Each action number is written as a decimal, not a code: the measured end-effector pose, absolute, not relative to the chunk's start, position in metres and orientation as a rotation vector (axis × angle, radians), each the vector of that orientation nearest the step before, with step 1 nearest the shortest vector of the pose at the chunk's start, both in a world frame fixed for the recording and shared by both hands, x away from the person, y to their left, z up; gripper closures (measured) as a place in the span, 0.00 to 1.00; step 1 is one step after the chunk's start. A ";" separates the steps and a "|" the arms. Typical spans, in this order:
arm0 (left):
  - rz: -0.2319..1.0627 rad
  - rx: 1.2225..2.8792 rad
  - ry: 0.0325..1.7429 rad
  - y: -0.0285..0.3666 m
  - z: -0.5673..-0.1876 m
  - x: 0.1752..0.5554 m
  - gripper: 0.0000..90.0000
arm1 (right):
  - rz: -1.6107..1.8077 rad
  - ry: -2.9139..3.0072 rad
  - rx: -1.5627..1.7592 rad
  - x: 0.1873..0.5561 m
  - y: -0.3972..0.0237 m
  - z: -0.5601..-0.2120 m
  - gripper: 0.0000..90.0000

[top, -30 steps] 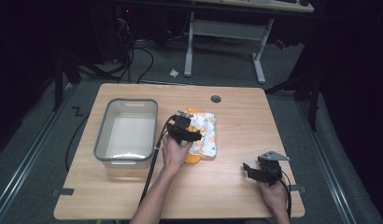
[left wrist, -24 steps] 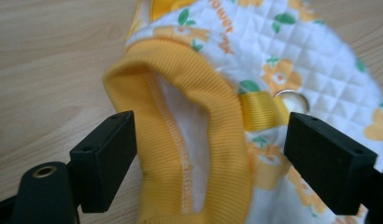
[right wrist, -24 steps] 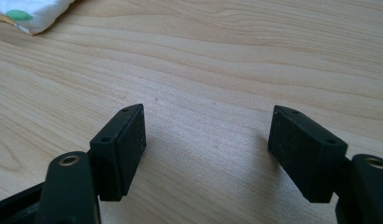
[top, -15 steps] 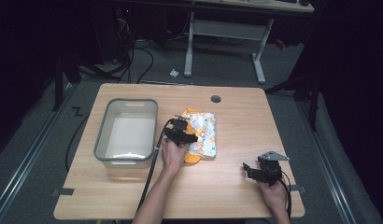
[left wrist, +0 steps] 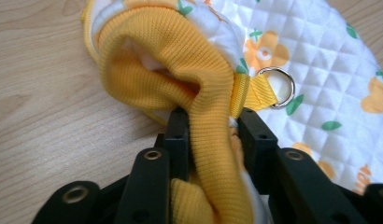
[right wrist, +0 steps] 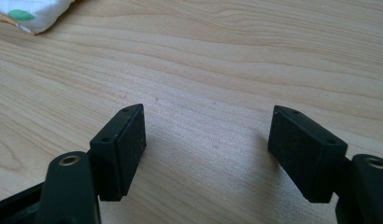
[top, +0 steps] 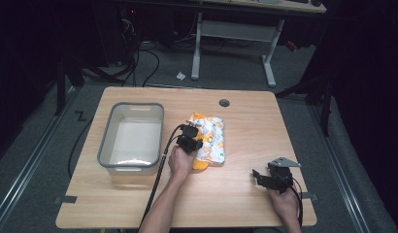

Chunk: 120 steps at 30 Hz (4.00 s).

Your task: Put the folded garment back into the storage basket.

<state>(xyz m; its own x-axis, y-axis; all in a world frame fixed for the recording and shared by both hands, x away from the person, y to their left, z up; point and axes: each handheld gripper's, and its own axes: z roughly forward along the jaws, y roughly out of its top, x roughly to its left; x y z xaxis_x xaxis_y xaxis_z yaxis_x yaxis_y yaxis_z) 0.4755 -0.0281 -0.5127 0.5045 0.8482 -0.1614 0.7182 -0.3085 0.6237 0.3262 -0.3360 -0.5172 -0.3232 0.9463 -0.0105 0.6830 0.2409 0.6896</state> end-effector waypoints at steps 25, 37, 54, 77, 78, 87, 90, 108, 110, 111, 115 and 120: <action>0.194 2.007 1.112 -0.025 -0.470 0.450 0.83 | 0.828 2.093 1.489 0.326 -0.336 -0.517 0.31; 0.190 1.979 1.043 -0.017 -0.448 0.437 0.83 | 0.828 2.093 1.489 0.326 -0.336 -0.517 0.31; 0.196 1.955 1.003 -0.004 -0.430 0.425 0.83 | 0.828 2.093 1.489 0.326 -0.336 -0.517 0.31; 0.193 1.883 1.004 0.032 -0.405 0.423 0.83 | 0.828 2.093 1.488 0.326 -0.336 -0.517 0.31; 0.193 1.883 1.004 0.032 -0.405 0.423 0.83 | 0.828 2.093 1.488 0.326 -0.336 -0.517 0.31; 0.181 1.837 1.026 0.056 -0.398 0.423 0.83 | 0.828 2.094 1.485 0.326 -0.336 -0.517 0.31; 0.180 1.831 1.031 0.062 -0.397 0.423 0.83 | 0.827 2.095 1.485 0.326 -0.336 -0.517 0.31; 0.201 1.801 1.063 0.092 -0.386 0.423 0.83 | 0.827 2.094 1.485 0.326 -0.336 -0.517 0.31; 0.206 1.803 1.064 0.096 -0.385 0.423 0.83 | 0.827 2.094 1.486 0.326 -0.336 -0.517 0.31; 0.207 1.803 1.066 0.097 -0.384 0.423 0.83 | 0.827 2.094 1.486 0.326 -0.336 -0.517 0.31; 0.212 1.795 1.072 0.103 -0.382 0.422 0.83 | 0.827 2.094 1.487 0.326 -0.336 -0.517 0.31; 0.215 1.775 1.082 0.112 -0.380 0.423 0.83 | 0.827 2.094 1.486 0.326 -0.336 -0.517 0.31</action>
